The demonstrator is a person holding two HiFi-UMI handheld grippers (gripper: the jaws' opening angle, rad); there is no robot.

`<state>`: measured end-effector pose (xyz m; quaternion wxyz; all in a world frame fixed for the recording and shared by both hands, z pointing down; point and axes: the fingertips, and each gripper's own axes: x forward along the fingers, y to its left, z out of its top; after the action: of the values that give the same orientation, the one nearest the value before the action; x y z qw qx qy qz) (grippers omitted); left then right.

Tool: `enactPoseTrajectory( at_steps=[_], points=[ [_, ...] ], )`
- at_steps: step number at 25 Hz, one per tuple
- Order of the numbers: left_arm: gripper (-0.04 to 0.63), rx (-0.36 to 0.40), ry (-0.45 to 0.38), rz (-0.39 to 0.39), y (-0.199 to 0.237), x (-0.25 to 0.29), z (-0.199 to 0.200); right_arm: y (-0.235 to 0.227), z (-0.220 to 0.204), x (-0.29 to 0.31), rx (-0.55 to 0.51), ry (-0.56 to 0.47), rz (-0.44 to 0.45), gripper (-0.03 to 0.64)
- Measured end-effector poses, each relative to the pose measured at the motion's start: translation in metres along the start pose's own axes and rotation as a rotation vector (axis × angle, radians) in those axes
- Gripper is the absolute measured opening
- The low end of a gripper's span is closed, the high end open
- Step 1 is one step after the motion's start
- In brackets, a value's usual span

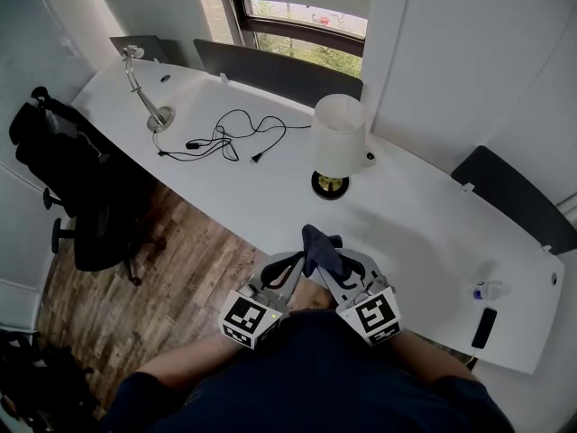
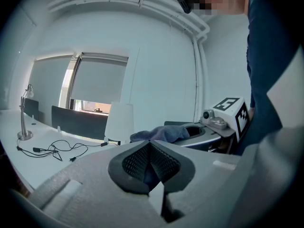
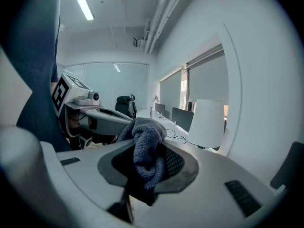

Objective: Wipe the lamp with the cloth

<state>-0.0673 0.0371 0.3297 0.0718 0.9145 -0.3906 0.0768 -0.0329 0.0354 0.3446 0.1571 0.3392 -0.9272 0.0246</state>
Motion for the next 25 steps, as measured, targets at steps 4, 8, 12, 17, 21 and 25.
enactPoseTrajectory(
  at_steps=[4, 8, 12, 17, 21, 25],
  points=[
    [-0.002, -0.005, -0.002, 0.004, 0.0003, 0.0003, -0.0008, 0.0017, -0.0013, 0.0007, -0.002, 0.000, 0.010, 0.104],
    [-0.002, -0.006, -0.003, 0.003, -0.0012, 0.0000, -0.0006, 0.0025, -0.0016, -0.0005, -0.002, 0.001, 0.012, 0.104],
    [-0.002, -0.003, -0.002, 0.002, -0.0033, 0.0005, -0.0014, 0.0024, -0.0030, -0.0023, 0.004, 0.000, 0.013, 0.104],
    [-0.002, -0.008, -0.003, 0.003, -0.0031, 0.0023, -0.0017, 0.0015, -0.0043, -0.0023, 0.005, 0.003, 0.015, 0.104],
    [-0.002, -0.007, -0.001, 0.002, -0.0025, 0.0030, -0.0016, 0.0011, -0.0039, -0.0024, 0.005, 0.005, 0.015, 0.104],
    [-0.002, -0.012, -0.001, 0.002, -0.0025, 0.0034, -0.0016, 0.0011, -0.0039, -0.0026, 0.008, 0.006, 0.016, 0.104]
  ],
)
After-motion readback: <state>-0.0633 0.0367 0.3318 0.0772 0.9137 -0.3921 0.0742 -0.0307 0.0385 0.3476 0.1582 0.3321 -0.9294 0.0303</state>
